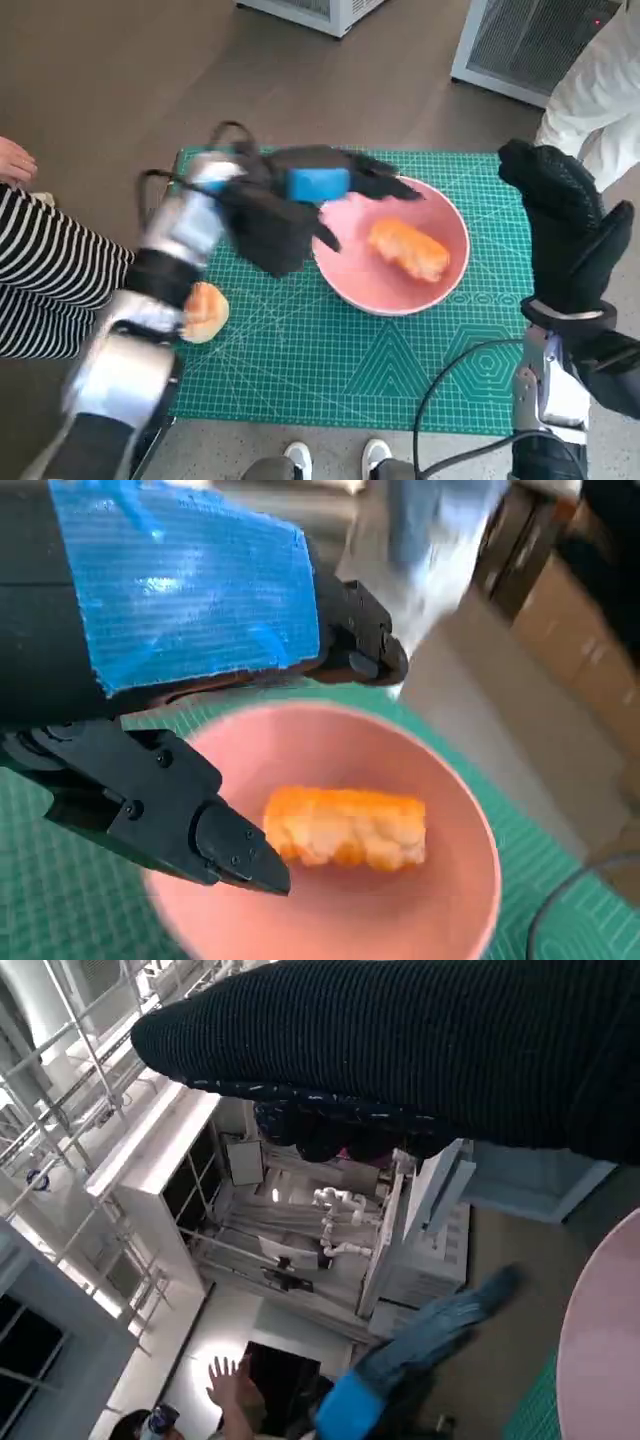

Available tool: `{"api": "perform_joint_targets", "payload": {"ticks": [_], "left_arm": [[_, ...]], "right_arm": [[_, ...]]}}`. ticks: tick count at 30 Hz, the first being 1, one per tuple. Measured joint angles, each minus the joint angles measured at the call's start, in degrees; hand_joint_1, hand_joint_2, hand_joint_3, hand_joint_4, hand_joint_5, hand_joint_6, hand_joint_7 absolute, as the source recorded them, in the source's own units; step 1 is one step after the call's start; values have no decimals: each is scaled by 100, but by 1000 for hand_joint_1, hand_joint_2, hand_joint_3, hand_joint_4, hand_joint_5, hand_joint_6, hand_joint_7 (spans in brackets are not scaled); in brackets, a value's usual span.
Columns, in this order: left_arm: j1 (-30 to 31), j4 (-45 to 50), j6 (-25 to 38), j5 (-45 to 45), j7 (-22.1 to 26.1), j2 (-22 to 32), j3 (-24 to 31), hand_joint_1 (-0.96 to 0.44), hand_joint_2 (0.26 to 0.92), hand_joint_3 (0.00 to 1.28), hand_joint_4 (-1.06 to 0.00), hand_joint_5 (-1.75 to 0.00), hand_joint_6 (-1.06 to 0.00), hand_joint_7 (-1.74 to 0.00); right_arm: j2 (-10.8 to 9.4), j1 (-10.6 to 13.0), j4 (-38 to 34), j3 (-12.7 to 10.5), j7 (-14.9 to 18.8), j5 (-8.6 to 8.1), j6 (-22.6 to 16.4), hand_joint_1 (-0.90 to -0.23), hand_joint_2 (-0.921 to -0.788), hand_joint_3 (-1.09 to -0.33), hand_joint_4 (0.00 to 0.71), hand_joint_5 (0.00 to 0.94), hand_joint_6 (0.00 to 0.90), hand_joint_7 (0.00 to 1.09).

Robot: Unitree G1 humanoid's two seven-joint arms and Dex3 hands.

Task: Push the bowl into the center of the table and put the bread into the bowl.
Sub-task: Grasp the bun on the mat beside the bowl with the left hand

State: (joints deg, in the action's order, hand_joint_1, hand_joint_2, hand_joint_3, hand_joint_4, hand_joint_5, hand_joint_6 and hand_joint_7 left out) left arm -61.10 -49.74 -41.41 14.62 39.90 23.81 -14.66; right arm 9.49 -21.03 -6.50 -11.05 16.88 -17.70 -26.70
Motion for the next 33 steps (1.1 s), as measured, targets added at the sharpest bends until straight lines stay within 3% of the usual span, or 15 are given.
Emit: {"api": "perform_joint_targets", "payload": {"ticks": [9, 20, 33], "left_arm": [[1117, 1241, -39, -1082, 760, 1136, 622, -251, 784, 4, -123, -8, -311, -53], [2219, 2230, 183, -1315, 1034, 2394, 1227, -265, 773, 1, -166, -20, -354, -76], [3144, 2965, 721, -1538, 1250, 3019, 1609, -292, 784, 6, -186, -11, -357, -58]], "right_arm": [[-68, 43, -8, 2, -8, 0, -10, -690, -921, -681, 111, 0, 57, 451], [-72, 15, -72, 5, 2, -11, -12, -690, -921, -679, 114, 1, 63, 456], [-80, -56, -195, 41, 68, -14, 1, -665, -921, -677, 115, 2, 74, 463]]}}
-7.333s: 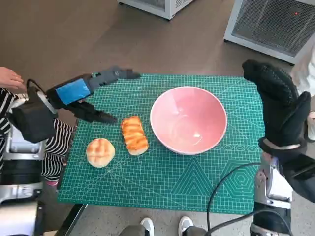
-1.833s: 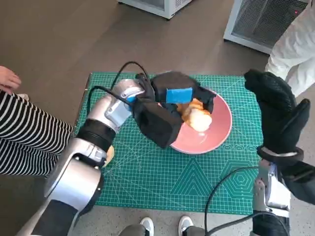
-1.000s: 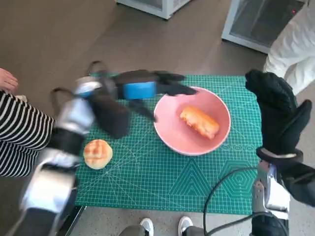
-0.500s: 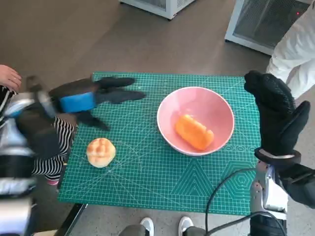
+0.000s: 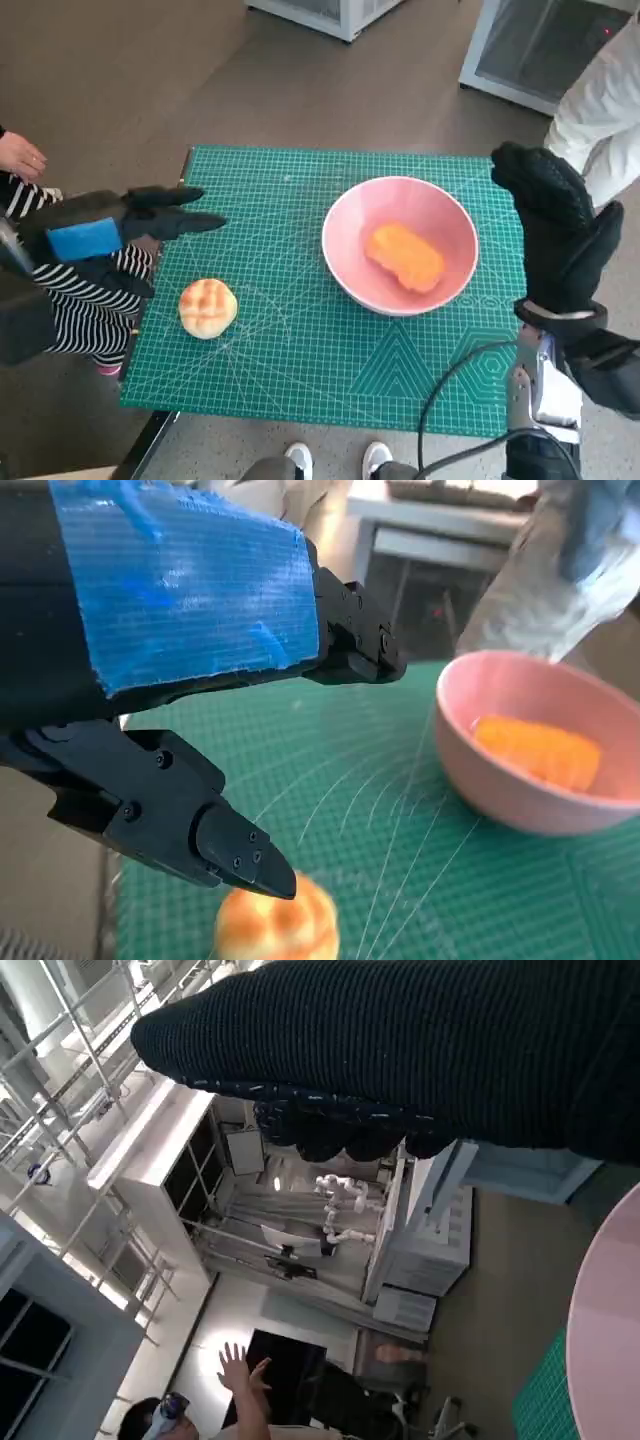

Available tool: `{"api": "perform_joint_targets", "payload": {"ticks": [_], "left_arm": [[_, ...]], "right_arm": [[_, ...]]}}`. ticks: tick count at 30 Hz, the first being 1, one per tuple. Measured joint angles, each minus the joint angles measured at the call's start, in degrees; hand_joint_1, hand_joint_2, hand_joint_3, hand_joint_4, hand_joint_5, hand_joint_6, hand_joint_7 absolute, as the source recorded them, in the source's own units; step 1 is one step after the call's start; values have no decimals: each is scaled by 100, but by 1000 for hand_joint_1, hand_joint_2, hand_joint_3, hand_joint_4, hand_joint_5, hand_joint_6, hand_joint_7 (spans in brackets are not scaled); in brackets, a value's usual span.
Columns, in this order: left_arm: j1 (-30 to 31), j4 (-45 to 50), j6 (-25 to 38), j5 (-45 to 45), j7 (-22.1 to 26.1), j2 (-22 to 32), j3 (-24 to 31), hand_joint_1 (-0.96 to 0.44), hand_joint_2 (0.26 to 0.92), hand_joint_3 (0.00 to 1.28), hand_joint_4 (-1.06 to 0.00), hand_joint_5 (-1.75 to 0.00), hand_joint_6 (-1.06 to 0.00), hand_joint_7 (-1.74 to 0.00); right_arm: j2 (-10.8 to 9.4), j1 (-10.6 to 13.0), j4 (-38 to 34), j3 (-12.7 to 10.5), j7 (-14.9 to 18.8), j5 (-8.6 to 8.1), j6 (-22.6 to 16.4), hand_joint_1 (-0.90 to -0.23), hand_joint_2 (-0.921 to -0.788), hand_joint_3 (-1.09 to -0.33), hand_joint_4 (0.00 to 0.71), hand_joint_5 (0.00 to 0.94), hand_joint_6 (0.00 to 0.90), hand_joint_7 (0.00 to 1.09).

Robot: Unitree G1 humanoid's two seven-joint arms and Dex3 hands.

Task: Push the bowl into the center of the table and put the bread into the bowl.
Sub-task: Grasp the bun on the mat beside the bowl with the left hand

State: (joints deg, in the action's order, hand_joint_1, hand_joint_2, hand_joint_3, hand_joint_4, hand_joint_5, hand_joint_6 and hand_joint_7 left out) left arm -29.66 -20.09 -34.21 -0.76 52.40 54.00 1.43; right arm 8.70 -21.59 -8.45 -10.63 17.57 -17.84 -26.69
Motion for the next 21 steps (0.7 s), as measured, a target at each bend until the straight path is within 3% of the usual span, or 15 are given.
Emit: {"api": "perform_joint_targets", "payload": {"ticks": [12, 21], "left_arm": [[614, 341, 344, 101, -93, -1, 63, -235, 771, 1, -183, -2, -346, -32], [682, 212, 295, 384, -192, -156, -218, -183, 758, 0, -180, -1, -346, -20]], "right_arm": [[-7, -85, -204, 30, 180, -46, 4, -680, -921, -667, 131, 8, 68, 457], [-2, -127, -228, 22, 295, -53, 18, -681, -921, -663, 128, 5, 63, 452]]}}
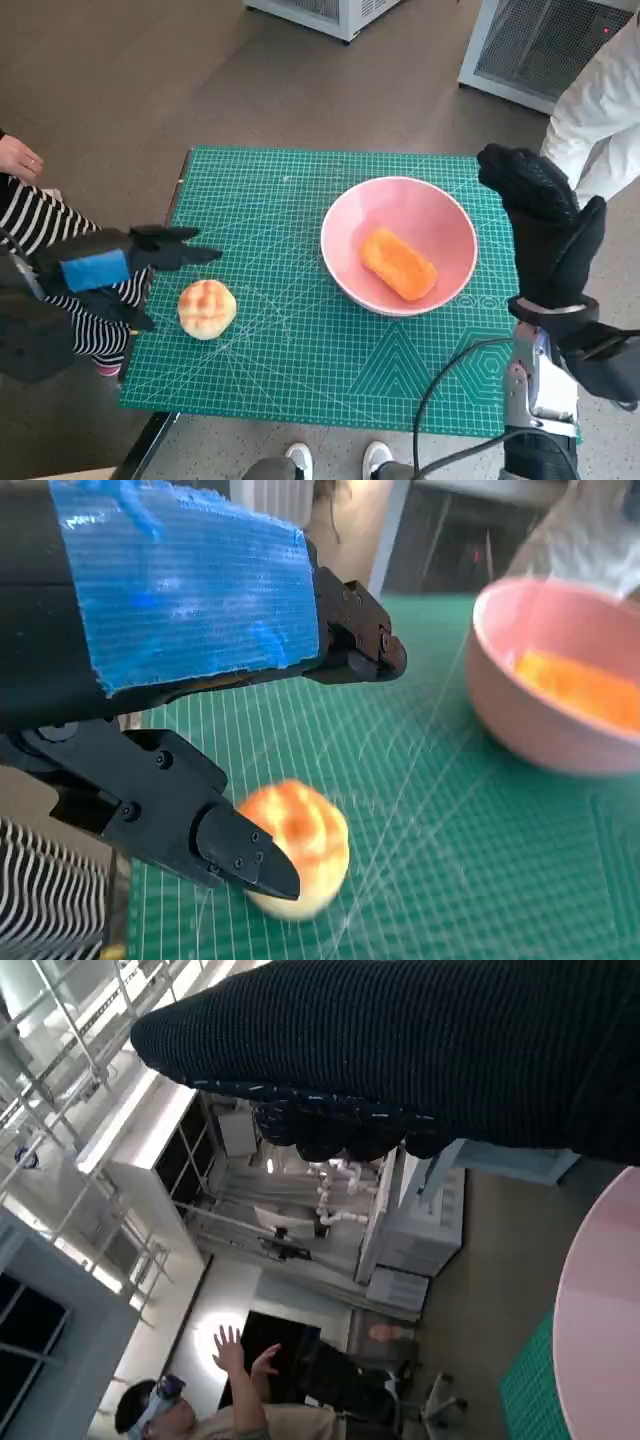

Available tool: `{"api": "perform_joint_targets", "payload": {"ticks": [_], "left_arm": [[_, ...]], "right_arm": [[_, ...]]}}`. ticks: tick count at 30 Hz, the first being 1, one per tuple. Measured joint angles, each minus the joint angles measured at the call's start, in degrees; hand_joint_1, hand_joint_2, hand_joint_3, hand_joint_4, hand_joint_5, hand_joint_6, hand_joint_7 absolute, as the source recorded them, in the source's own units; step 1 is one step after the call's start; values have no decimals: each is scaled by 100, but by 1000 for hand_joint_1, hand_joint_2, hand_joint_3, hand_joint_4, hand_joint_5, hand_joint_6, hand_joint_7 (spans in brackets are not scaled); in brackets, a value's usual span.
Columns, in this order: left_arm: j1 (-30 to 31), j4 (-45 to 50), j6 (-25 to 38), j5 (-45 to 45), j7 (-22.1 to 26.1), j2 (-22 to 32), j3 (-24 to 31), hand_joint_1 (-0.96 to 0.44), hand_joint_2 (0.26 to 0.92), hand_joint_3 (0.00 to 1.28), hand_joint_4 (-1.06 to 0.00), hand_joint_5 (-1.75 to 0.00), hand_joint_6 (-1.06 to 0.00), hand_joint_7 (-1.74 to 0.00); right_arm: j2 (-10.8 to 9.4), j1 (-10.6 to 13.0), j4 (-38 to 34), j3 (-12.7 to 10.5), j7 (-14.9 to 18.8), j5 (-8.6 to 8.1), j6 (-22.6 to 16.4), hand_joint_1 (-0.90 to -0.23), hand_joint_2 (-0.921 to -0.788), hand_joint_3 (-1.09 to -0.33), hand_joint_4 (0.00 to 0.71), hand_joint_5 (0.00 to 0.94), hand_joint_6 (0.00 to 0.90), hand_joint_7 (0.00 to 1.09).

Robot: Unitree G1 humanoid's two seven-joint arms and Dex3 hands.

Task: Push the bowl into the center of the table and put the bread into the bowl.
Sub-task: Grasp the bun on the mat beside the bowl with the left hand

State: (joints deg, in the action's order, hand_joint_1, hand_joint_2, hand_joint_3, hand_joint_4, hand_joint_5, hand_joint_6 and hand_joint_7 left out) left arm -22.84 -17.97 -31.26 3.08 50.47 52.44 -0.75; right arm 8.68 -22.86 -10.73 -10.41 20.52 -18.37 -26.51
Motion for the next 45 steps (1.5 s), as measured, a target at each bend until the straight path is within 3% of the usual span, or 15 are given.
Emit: {"api": "perform_joint_targets", "payload": {"ticks": [18, 26, 30, 31, 34, 38, 45], "left_arm": [[-468, -1632, -751, 1269, -811, -752, -924, -71, 738, 1, -252, -17, -407, -25], [-786, -2288, -928, 1890, -1379, -887, -1281, 36, 791, 13, -434, -24, -563, -49], [-966, -2518, -983, 2116, -1632, -907, -1422, 61, 854, 18, -626, -52, -719, -103], [-1022, -2582, -1002, 2165, -1695, -907, -1459, 39, 878, 54, -627, -463, -664, -515], [-1134, -2718, -1057, 2313, -1842, -907, -1553, 14, 907, 87, -657, -991, -601, -942], [-1239, -2831, -1148, 2362, -1908, -894, -1617, 5, 917, 71, -692, -1174, -625, -1035], [-1318, -2612, -1185, 2050, -1594, -749, -1473, 3, 919, 73, -682, -1209, -631, -1121]], "right_arm": [[14, -2, -21, -70, 67, 2, -15, -682, -921, -664, 128, 3, 64, 448], [14, 7, 33, -92, 66, 2, -17, -678, -921, -660, 128, 2, 64, 446], [16, 13, 49, -108, 65, 6, -19, -674, -921, -660, 127, 2, 64, 445], [15, 13, 54, -108, 65, 6, -19, -673, -921, -660, 127, 2, 64, 445], [15, 16, 60, -109, 65, 7, -21, -672, -921, -660, 128, 1, 64, 445], [14, 22, 70, -109, 62, 11, -30, -679, -921, -661, 128, 1, 65, 444], [19, 69, 81, -123, 60, 11, -66, -687, -921, -662, 127, 1, 66, 443]]}}
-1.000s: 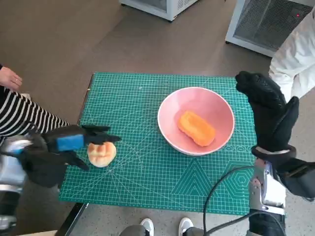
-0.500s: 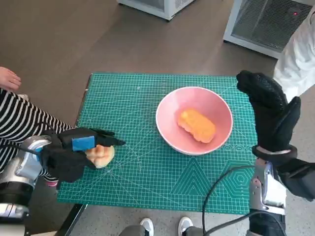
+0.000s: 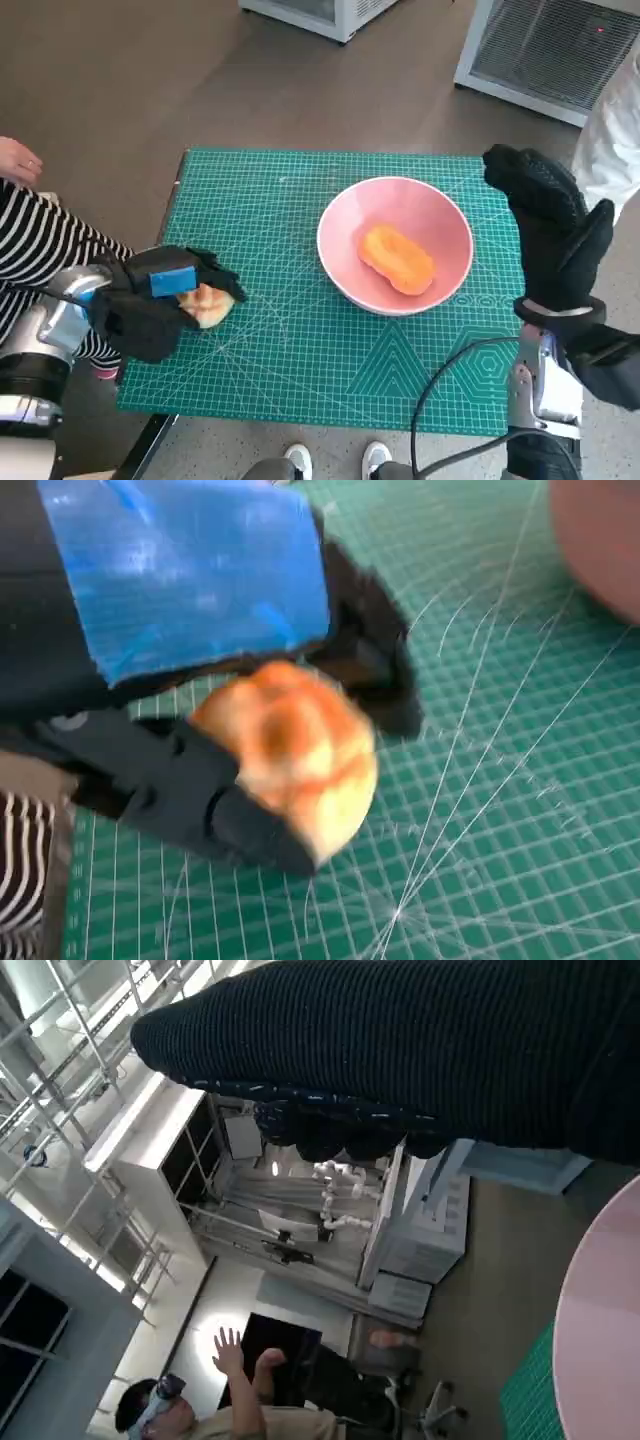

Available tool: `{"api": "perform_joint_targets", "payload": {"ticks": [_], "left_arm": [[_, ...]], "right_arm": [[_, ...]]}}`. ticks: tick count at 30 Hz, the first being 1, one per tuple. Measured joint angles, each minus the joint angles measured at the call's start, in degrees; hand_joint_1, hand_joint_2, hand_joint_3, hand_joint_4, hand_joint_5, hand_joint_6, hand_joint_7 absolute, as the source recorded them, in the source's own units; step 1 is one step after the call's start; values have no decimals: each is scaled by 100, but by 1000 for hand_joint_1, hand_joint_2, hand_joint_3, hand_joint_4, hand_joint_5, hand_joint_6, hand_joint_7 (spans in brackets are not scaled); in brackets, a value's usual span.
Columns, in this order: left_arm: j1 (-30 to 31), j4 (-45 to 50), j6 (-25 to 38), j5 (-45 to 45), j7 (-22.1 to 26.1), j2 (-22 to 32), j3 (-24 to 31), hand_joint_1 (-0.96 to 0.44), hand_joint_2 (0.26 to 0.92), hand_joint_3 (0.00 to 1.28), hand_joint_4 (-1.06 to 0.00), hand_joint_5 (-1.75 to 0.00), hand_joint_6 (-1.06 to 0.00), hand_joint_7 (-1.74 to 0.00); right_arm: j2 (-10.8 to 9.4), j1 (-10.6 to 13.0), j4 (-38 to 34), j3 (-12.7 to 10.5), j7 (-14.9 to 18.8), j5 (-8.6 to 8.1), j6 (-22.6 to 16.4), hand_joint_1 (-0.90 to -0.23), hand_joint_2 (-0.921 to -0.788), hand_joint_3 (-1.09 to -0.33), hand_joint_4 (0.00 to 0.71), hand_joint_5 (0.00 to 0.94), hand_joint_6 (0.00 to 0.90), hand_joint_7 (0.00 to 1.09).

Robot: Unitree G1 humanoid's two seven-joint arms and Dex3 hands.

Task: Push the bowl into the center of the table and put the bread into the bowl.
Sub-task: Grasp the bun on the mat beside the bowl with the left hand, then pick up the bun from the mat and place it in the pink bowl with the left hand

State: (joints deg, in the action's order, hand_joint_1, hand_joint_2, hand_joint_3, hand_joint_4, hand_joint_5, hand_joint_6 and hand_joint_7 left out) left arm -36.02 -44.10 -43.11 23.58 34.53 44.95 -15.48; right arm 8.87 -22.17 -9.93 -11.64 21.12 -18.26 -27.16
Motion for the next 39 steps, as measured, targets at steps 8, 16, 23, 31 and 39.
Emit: {"api": "perform_joint_targets", "payload": {"ticks": [8, 16, 23, 31, 39], "left_arm": [[-16, 824, 208, -1055, 479, 158, 547, 2, 920, 78, -666, -1259, -638, -1088], [-233, 1741, 680, -1882, 792, 147, 940, 1, 919, 85, -655, -1256, -632, -1111], [-740, 2526, 1467, -2071, 814, -164, 999, 1, 918, 84, -644, -1228, -643, -1141], [-1631, 2921, 1772, -1776, 584, -938, 722, 1, 920, 62, -646, -1152, -684, -1166], [-2523, 1840, 1077, -1423, 438, -1856, 200, 1, 920, 55, -666, -1122, -679, -1175]], "right_arm": [[-1, 18, -8, -13, 0, 5, -32, -685, -921, -666, 127, 1, 68, 442], [2, 15, -25, -20, 1, 3, -33, -691, -921, -668, 126, 0, 62, 438], [3, -5, -42, -18, 5, 0, -25, -690, -921, -667, 125, 0, 60, 437], [-1, -37, -72, 2, 14, -4, 0, -697, -921, -662, 125, 0, 62, 437], [-15, -45, -71, 62, 28, -6, 1, -696, -921, -659, 126, 1, 62, 437]]}}
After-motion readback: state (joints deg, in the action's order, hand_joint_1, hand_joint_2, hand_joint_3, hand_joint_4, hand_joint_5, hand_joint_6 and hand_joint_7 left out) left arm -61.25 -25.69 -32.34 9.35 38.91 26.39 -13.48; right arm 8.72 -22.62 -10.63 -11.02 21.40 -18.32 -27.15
